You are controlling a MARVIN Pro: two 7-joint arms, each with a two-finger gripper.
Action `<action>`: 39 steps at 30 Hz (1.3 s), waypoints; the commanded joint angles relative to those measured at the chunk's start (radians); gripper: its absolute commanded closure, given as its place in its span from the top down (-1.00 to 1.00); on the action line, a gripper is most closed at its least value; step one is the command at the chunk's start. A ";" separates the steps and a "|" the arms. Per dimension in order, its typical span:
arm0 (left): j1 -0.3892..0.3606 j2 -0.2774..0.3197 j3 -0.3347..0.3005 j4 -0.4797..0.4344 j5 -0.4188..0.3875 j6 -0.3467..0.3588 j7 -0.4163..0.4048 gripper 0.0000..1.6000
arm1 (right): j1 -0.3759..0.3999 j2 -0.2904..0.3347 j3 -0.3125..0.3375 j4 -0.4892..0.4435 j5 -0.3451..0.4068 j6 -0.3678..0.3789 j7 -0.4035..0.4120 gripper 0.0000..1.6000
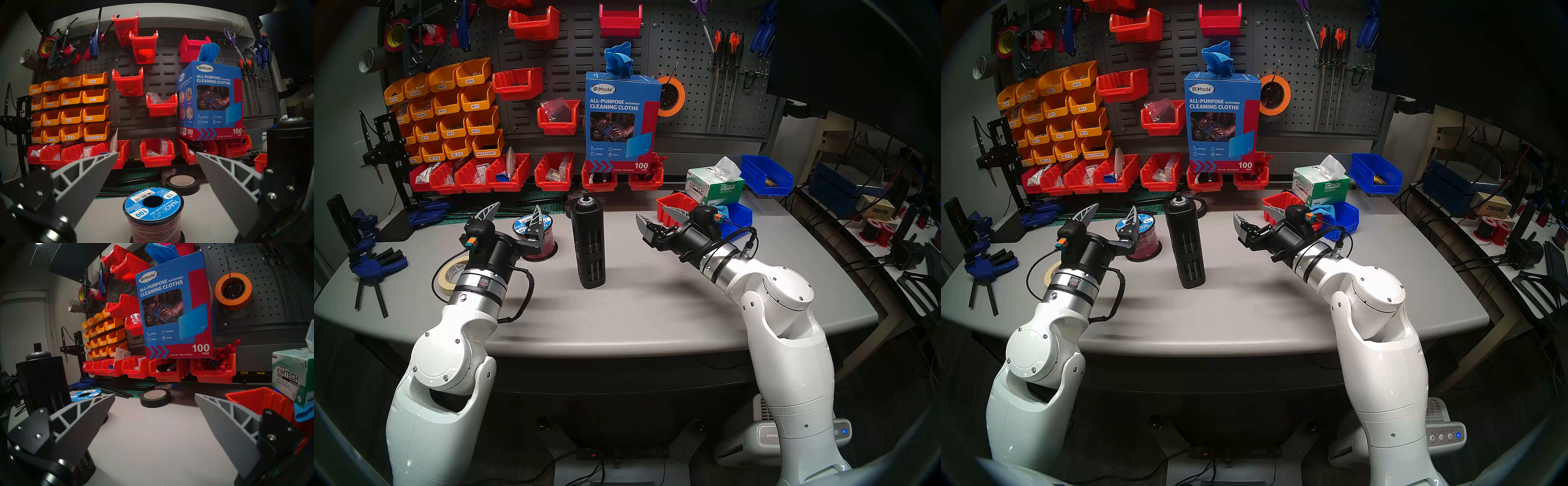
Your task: Pick a screwdriver bit and insert it into the screwdriver
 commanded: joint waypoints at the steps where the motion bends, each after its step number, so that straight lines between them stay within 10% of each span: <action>1: -0.011 0.000 -0.002 -0.029 0.001 -0.010 0.002 1.00 | 0.015 0.000 -0.002 -0.031 -0.001 -0.003 0.002 1.00; 21: -0.011 0.005 -0.001 -0.029 -0.001 -0.010 0.006 1.00 | -0.057 0.060 -0.006 -0.113 0.061 0.031 0.145 1.00; 39: -0.010 0.009 0.001 -0.029 -0.003 -0.011 0.010 1.00 | -0.134 0.088 -0.078 -0.157 -0.031 -0.002 0.141 1.00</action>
